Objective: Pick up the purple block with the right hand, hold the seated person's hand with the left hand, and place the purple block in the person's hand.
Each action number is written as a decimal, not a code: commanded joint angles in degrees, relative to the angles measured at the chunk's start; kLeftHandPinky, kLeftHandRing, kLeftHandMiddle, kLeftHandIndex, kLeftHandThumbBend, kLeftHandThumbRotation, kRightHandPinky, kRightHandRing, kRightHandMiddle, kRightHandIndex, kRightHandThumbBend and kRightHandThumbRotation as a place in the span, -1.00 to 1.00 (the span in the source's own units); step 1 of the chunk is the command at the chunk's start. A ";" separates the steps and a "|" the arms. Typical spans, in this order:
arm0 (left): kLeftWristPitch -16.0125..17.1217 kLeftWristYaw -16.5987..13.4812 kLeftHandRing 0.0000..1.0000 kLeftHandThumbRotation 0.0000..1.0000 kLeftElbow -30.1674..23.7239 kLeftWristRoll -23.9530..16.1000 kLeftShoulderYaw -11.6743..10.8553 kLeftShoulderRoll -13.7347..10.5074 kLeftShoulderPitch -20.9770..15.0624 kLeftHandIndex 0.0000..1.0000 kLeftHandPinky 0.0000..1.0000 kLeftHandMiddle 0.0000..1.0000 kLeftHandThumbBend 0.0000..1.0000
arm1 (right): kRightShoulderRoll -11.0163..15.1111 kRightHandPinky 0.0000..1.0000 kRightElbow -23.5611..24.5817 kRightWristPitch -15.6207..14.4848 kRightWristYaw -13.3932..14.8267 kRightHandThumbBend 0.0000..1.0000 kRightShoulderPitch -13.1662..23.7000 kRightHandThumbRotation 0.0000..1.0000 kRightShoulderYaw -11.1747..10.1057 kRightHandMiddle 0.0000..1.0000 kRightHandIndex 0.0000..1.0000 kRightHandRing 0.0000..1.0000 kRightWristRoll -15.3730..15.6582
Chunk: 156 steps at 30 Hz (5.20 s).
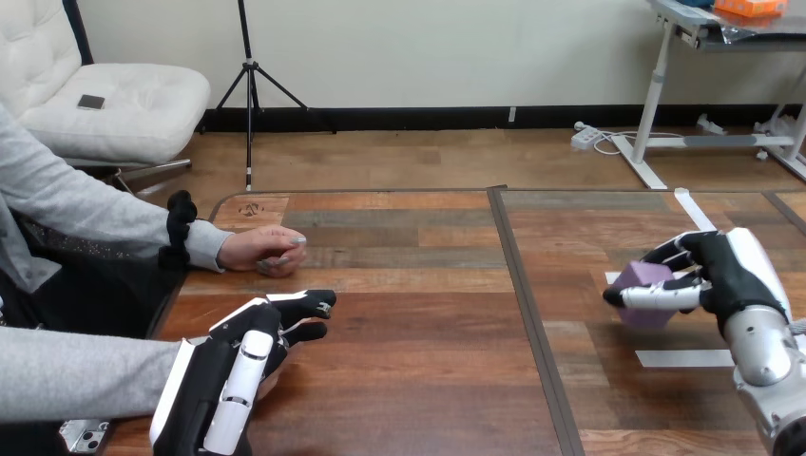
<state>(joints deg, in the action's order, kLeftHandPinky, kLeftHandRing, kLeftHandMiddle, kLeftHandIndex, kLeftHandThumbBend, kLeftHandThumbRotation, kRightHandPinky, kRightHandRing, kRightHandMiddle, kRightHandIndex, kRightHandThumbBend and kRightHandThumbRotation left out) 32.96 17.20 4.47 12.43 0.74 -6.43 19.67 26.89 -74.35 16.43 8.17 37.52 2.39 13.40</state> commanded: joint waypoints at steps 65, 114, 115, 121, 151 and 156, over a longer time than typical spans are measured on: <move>16.14 0.66 0.22 0.29 9.19 -0.70 -9.50 -2.97 -10.94 0.10 -0.20 0.26 -0.05 | -15.53 -0.30 15.15 -3.57 -17.42 0.58 -4.26 -1.00 -27.18 -0.10 -0.12 -0.22 -37.63; 8.28 -18.26 0.44 -0.03 -6.01 -32.22 -24.79 -14.84 -10.97 0.40 0.16 0.46 0.50 | -16.52 -0.27 22.89 -19.31 -17.70 0.37 -7.40 -1.00 -28.24 -0.07 -0.07 -0.17 -39.69; 8.00 -18.51 0.44 -0.04 -6.25 -32.98 -24.78 -15.12 -10.95 0.41 0.14 0.47 0.53 | -16.64 -0.28 23.52 -19.68 -17.75 0.36 -7.64 -1.00 -28.21 -0.07 -0.07 -0.17 -39.77; 6.13 -19.98 0.42 -0.14 -7.84 -37.58 -24.57 -16.44 -11.01 0.45 0.05 0.49 0.76 | -16.96 -0.29 25.93 -20.85 -18.46 0.35 -8.93 -1.00 -27.87 -0.08 -0.08 -0.19 -39.63; -0.14 -17.80 0.59 -0.27 -6.33 -46.07 -18.53 -25.19 -12.93 0.60 0.28 0.66 1.00 | -17.60 -0.31 31.37 -21.71 -18.34 0.42 -11.31 -1.00 -26.11 -0.08 -0.08 -0.20 -38.41; -0.61 -16.57 0.60 -0.30 -5.51 -46.47 -17.41 -27.58 -13.53 0.60 0.32 0.67 1.00 | -17.65 -0.31 31.93 -21.19 -18.54 0.43 -11.63 -1.00 -25.74 -0.08 -0.07 -0.20 -37.97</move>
<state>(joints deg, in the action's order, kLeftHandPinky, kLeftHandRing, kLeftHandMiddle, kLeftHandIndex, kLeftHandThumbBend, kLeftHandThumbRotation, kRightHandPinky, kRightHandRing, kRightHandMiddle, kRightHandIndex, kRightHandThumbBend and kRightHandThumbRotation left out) 32.54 -0.16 -1.31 -33.44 -18.19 -29.89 10.52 10.25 -46.26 -5.55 -9.88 24.47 -24.10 -24.58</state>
